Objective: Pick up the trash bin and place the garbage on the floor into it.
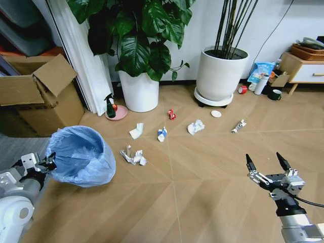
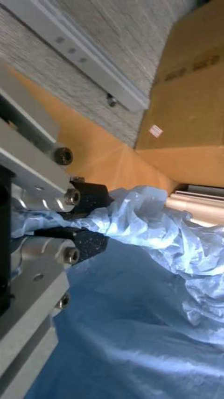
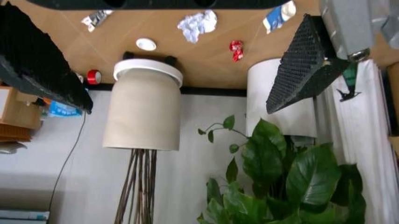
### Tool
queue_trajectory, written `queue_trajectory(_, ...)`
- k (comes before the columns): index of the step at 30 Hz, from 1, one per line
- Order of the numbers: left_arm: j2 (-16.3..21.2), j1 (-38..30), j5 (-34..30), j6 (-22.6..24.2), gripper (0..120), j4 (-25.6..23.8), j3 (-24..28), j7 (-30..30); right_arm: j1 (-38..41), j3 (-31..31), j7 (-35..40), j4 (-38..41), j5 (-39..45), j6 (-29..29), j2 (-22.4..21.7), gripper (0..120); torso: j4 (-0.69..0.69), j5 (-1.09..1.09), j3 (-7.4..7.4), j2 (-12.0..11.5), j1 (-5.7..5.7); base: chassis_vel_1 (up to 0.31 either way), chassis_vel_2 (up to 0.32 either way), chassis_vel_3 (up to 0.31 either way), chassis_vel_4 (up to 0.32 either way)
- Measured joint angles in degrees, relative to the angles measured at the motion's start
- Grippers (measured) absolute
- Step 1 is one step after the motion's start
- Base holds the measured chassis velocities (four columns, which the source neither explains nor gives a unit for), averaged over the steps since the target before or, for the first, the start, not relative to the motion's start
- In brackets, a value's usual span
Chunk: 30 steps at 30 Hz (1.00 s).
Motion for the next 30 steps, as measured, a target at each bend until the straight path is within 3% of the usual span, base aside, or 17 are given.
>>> queue_trajectory(30, 0.4, -0.9, 0.2, 0.2, 0, 0.6, 1.0, 0.1, 1.2, -0.8, -0.2, -1.3, 0.5, 0.2, -1.0, 100, 0.01, 0.0, 0.01, 0.0, 0.01, -0.12, 0.304, 0.119, -0.303)
